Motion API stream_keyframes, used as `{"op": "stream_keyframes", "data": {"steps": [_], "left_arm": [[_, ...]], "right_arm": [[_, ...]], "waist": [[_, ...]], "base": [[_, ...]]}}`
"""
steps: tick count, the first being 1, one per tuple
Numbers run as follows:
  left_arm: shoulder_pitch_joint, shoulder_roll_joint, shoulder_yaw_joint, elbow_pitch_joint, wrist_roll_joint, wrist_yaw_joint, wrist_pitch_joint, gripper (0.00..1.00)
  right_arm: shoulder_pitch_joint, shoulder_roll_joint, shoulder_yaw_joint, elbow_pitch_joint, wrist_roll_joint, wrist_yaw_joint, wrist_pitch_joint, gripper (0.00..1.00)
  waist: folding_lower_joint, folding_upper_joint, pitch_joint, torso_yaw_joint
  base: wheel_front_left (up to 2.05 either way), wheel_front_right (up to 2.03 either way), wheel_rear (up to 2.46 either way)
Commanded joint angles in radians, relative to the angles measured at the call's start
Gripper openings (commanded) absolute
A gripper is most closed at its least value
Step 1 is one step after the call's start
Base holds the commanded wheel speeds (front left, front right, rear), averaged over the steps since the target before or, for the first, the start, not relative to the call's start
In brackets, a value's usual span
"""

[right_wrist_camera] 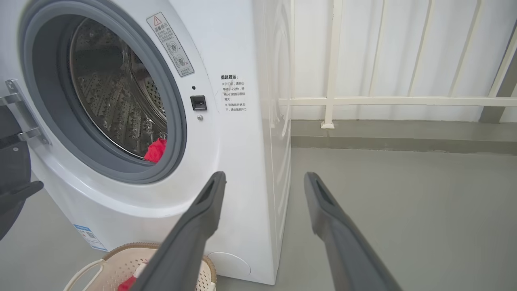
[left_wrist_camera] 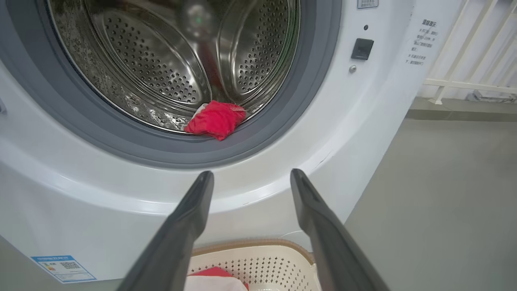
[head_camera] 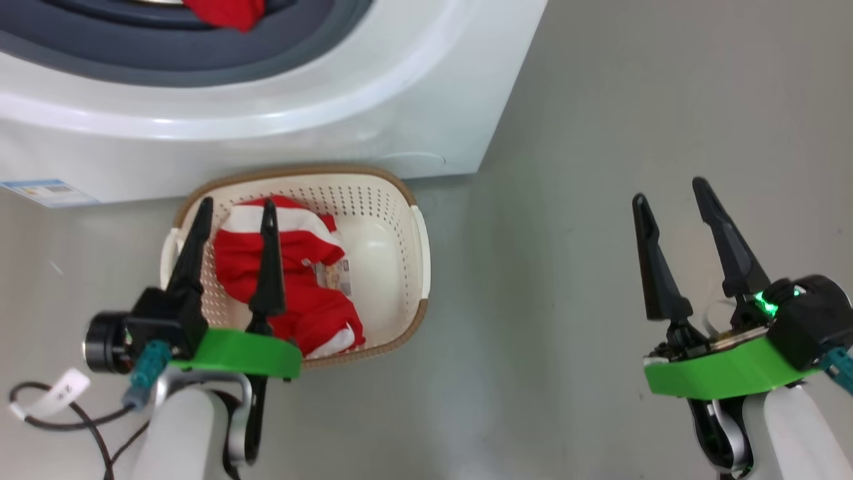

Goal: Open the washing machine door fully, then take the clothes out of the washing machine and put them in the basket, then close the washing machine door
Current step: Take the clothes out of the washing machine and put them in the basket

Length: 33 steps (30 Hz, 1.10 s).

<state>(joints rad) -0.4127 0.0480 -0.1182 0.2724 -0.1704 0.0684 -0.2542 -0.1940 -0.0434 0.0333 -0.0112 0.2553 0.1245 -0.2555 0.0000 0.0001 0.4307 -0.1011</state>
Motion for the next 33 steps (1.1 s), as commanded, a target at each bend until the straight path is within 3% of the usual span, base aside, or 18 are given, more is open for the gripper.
{"op": "stream_keyframes", "data": {"steps": [1,9,33], "left_arm": [[0.031,0.010,0.028,-0.040,0.015,-0.007,-0.008,1.00],[0.095,0.004,0.048,-0.095,-0.010,-0.012,-0.008,1.00],[0.312,0.005,0.082,-0.246,0.050,0.012,-0.008,1.00]], "right_arm": [[0.023,-0.007,0.013,-0.021,-0.024,0.006,-0.006,1.00],[0.056,-0.007,-0.003,-0.015,-0.054,0.006,-0.006,1.00],[0.177,-0.007,-0.085,-0.008,-0.055,0.006,-0.006,1.00]], "waist": [[0.0000,-0.0001,-0.036,0.015],[0.0000,-0.0001,-0.108,0.027],[0.0000,-0.0001,-0.257,0.019]], "base": [[0.00,0.00,0.00],[0.00,0.00,0.00],[0.00,0.00,0.00]]}}
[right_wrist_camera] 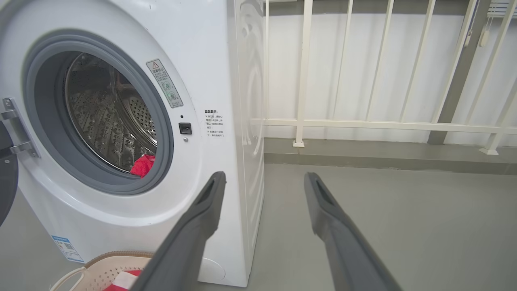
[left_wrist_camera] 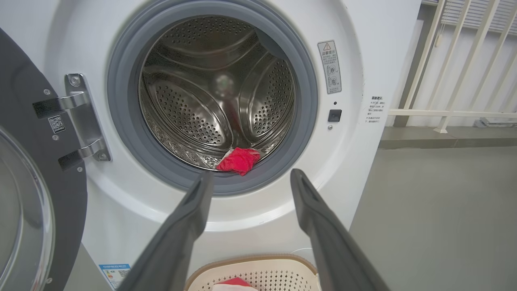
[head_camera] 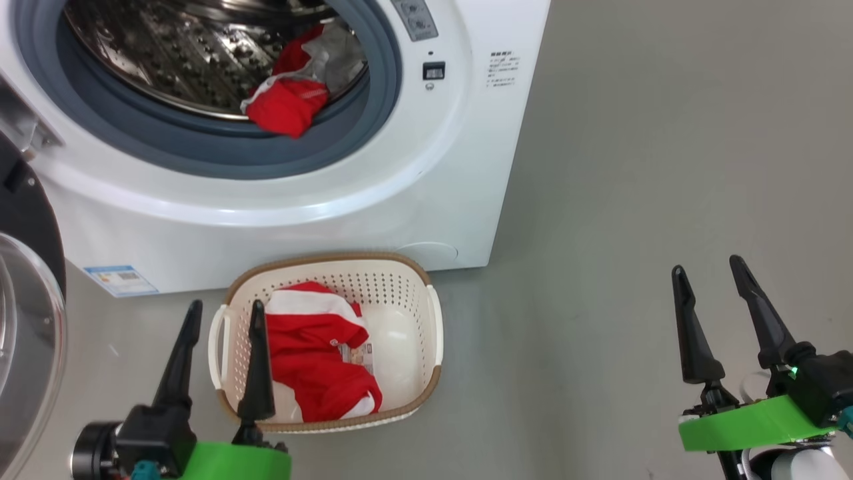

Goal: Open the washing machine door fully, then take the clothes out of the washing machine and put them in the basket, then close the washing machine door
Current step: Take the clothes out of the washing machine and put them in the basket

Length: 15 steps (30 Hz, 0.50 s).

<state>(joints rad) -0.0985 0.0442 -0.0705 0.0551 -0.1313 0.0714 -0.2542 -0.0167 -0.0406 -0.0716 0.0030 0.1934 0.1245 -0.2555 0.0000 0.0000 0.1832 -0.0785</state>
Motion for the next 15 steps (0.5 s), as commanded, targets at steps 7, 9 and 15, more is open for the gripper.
{"op": "stream_keyframes", "data": {"steps": [7,9,15], "left_arm": [[0.073,0.013,0.056,-0.040,0.012,0.017,-0.008,1.00],[0.096,0.015,0.063,-0.041,0.010,0.017,-0.008,1.00],[0.149,0.016,0.069,-0.037,0.007,0.020,-0.008,1.00]], "right_arm": [[0.034,-0.010,0.029,-0.022,-0.001,0.006,-0.006,1.00],[0.044,-0.010,0.029,-0.021,-0.002,0.006,-0.006,1.00],[0.083,-0.010,0.020,-0.016,-0.006,0.006,-0.006,1.00]], "waist": [[0.0000,0.0000,-0.054,-0.018],[0.0000,0.0000,-0.068,-0.021],[0.0000,0.0000,-0.121,-0.022]], "base": [[0.00,0.00,0.00],[0.00,0.00,0.00],[0.00,0.00,0.00]]}}
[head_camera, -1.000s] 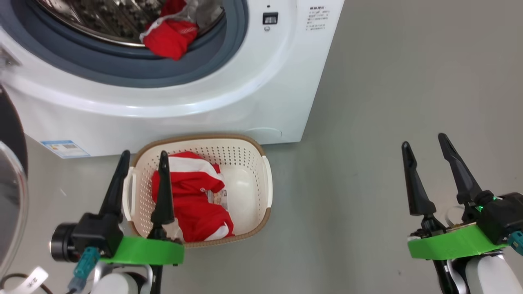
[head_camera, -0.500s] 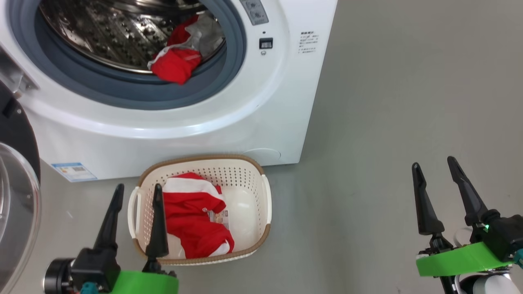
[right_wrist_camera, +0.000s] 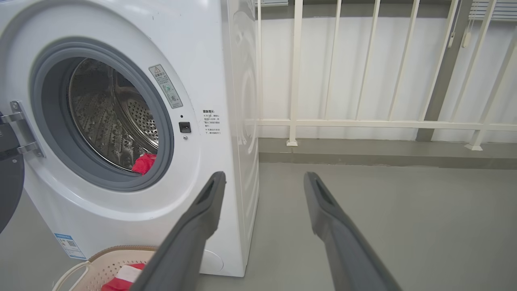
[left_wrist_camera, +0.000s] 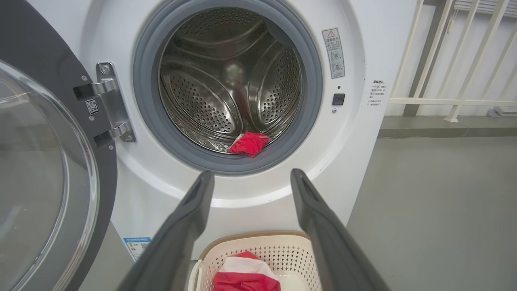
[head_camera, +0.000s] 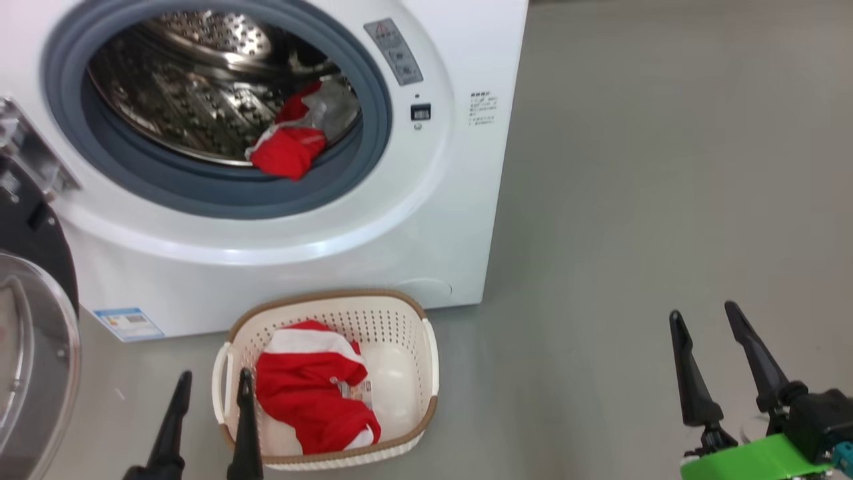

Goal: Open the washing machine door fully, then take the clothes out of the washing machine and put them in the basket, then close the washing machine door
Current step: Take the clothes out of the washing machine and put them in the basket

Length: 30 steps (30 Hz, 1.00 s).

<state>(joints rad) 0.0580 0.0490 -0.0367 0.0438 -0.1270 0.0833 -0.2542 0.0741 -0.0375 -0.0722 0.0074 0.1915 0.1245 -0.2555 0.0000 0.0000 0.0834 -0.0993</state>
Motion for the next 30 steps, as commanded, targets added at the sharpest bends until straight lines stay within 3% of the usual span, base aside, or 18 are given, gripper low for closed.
{"op": "stream_keyframes", "data": {"steps": [1,10,30], "left_arm": [[0.000,0.011,0.036,-0.024,0.002,0.009,-0.008,1.00],[0.034,0.006,0.034,-0.014,-0.053,0.015,-0.008,1.00],[0.039,0.009,0.016,-0.049,-0.044,0.015,-0.008,1.00]], "right_arm": [[-0.002,-0.013,0.020,-0.019,-0.005,0.006,-0.006,1.00],[0.030,-0.013,0.028,-0.013,0.010,0.006,-0.006,1.00],[0.033,-0.013,0.035,-0.023,0.015,0.006,-0.006,1.00]], "waist": [[0.0000,0.0000,-0.030,-0.001],[0.0000,0.0000,-0.069,-0.004],[0.0000,0.0000,-0.046,-0.004]], "base": [[0.00,0.00,0.00],[0.00,0.00,0.00],[0.00,0.00,0.00]]}}
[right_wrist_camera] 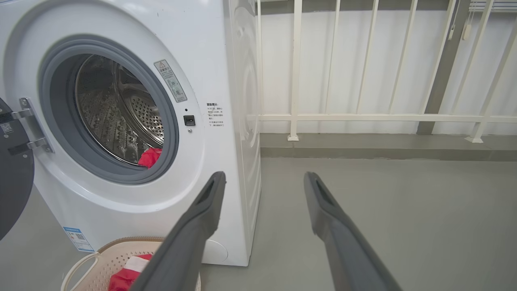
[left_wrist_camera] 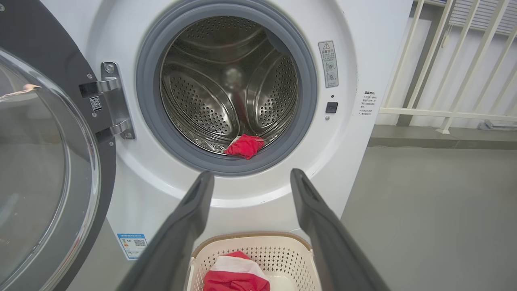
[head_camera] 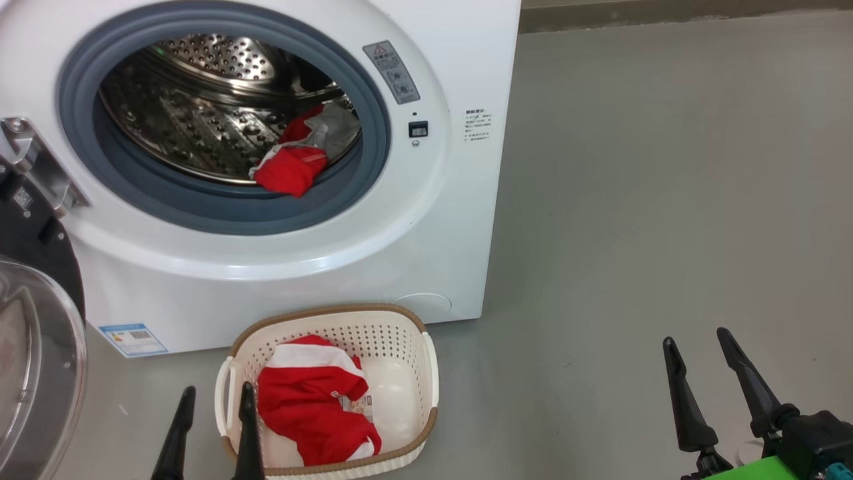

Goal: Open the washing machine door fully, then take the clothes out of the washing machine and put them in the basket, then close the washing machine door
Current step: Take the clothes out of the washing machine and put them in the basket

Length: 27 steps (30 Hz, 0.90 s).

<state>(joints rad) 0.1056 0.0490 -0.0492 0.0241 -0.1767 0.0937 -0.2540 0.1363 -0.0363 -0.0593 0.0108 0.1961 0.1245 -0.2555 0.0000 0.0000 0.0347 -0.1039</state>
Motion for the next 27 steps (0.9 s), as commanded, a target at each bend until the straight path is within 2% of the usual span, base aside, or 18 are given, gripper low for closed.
{"op": "stream_keyframes", "data": {"steps": [1,14,27], "left_arm": [[-0.010,0.009,0.028,-0.030,0.006,0.004,-0.008,1.00],[-0.041,0.009,0.014,-0.048,-0.015,0.000,-0.007,1.00],[-0.143,0.009,-0.021,-0.025,-0.029,-0.015,0.003,1.00]], "right_arm": [[-0.030,-0.014,0.022,-0.026,0.011,0.006,-0.006,1.00],[-0.044,-0.014,0.025,-0.027,0.027,0.006,-0.006,1.00],[-0.083,-0.014,0.040,-0.033,0.044,0.006,-0.006,1.00]], "waist": [[0.0000,0.0000,0.005,0.001],[0.0000,0.0000,0.060,0.012],[0.0000,0.0000,0.158,0.025]], "base": [[0.00,0.00,0.00],[0.00,0.00,0.00],[0.00,0.00,0.00]]}}
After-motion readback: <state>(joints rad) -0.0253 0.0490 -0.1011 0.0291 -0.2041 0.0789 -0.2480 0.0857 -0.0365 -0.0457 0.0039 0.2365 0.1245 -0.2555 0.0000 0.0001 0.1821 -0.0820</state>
